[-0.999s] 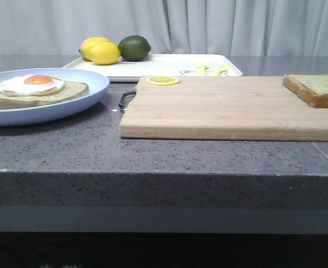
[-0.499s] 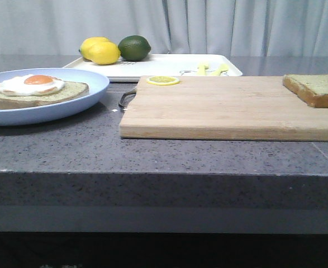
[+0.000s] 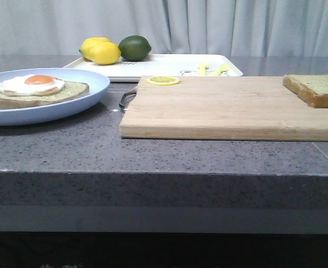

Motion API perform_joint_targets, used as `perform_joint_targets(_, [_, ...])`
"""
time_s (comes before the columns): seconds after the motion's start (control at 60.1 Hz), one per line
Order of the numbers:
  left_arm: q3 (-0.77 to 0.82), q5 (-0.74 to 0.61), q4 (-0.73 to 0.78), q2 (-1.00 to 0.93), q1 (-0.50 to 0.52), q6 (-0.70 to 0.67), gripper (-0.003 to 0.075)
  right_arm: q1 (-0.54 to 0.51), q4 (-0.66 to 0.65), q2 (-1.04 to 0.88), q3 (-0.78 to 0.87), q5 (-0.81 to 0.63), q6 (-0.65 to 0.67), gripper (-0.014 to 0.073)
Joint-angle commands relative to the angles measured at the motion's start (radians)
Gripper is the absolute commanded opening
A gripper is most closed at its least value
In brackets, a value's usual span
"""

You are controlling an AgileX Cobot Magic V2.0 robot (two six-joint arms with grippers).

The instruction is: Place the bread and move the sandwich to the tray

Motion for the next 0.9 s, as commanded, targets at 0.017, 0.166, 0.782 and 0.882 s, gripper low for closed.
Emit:
perform_joint_targets(0.017, [0.013, -0.089, -0.001, -0.024, 0.001, -0.010, -0.0019, 0.005, 0.000, -0.022, -0.003, -0.081, -0.008, -0.0068])
perform_joint_targets(0.166, [0.013, -0.089, -0.001, -0.024, 0.001, -0.010, -0.0019, 0.005, -0.080, -0.022, -0.003, -0.080, -0.008, -0.0068])
perform_joint_targets(0.782, [0.013, -0.158, -0.001, -0.024, 0.001, -0.010, -0.0019, 0.005, -0.083, -0.022, -0.003, -0.096, -0.008, -0.0068])
perform_joint_targets(0.882, [0.013, -0.306, -0.001, -0.024, 0.001, -0.010, -0.0019, 0.005, -0.082, -0.022, -0.018, -0.147, -0.008, -0.0068])
